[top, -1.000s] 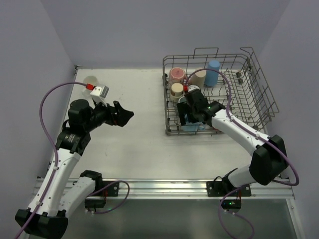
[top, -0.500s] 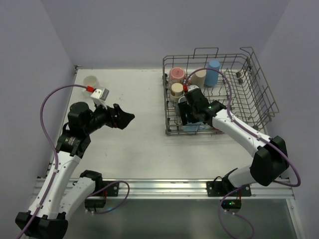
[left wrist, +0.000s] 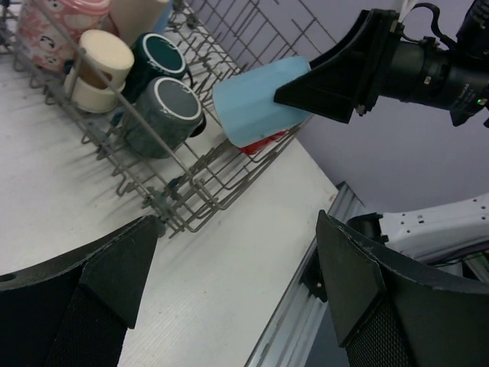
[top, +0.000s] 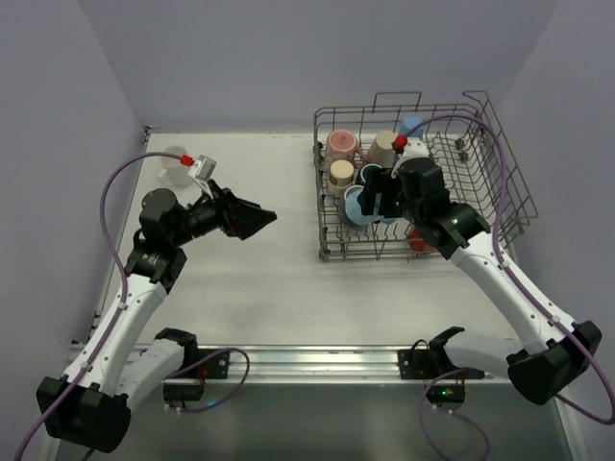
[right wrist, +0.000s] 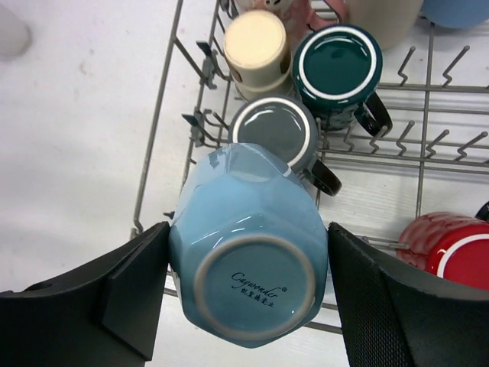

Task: Unload the cups from the dish rack

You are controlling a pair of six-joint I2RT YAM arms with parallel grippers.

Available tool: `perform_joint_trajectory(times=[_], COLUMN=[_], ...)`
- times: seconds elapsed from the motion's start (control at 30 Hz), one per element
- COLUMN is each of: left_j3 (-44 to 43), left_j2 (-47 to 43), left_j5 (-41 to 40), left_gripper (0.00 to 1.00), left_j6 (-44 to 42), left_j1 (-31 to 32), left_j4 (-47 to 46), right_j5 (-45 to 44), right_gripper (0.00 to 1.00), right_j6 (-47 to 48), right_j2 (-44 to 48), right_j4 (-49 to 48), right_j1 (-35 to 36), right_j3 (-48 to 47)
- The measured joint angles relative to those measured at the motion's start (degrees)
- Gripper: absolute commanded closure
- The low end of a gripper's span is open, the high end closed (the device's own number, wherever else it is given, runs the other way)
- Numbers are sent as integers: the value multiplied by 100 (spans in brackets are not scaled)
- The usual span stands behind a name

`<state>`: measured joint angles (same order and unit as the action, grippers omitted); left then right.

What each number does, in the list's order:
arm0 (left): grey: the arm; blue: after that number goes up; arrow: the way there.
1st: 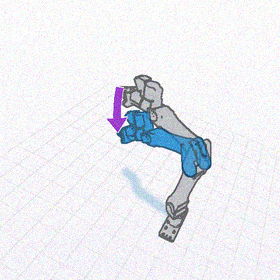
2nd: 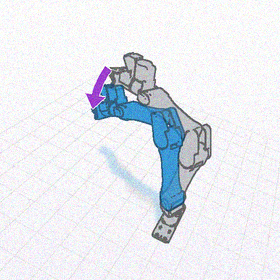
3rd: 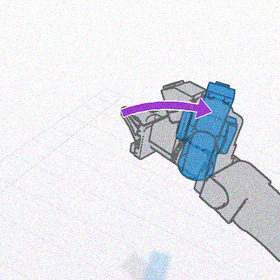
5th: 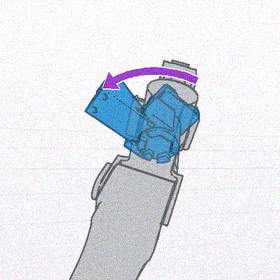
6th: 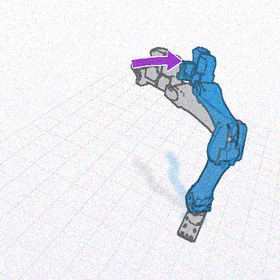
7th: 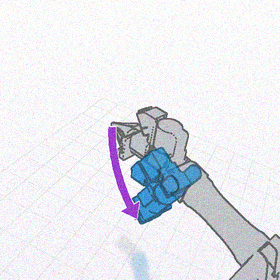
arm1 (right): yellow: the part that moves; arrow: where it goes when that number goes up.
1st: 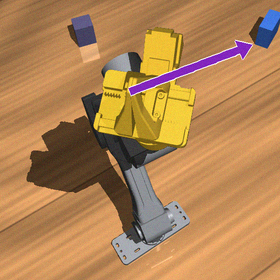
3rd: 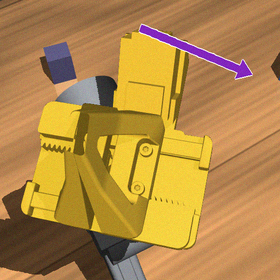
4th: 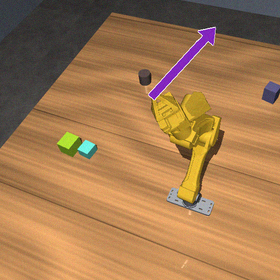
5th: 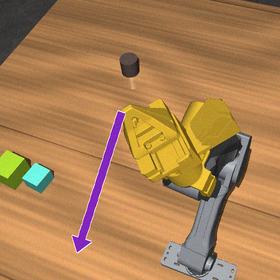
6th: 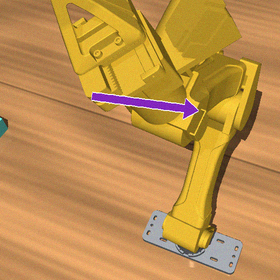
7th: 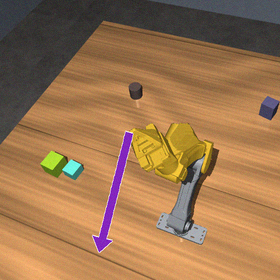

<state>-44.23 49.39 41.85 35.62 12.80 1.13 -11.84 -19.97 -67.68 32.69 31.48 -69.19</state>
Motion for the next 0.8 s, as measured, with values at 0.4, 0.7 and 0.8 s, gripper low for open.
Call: perform_joint_trajectory(times=[0.4, 0.7, 0.8], left_j3=[-557, -1220, -1344], left_j2=[1823, 2835, 3058], left_j5=[87, -164, -190], left_gripper=[23, 29, 29], left_j6=[1143, 1436, 1475], left_j1=[1650, 1928, 1950], left_j4=[-1915, -2734, -2763], right_j5=[2205, 3311, 3530], right_gripper=[72, 72, 73], right_j6=[-1421, -2142, -2269], right_j2=[1237, 1578, 1663], right_j4=[-1569, -2361, -2555], right_j1=[-1333, -1467, -1545], right_j3=[986, 1650, 1727])
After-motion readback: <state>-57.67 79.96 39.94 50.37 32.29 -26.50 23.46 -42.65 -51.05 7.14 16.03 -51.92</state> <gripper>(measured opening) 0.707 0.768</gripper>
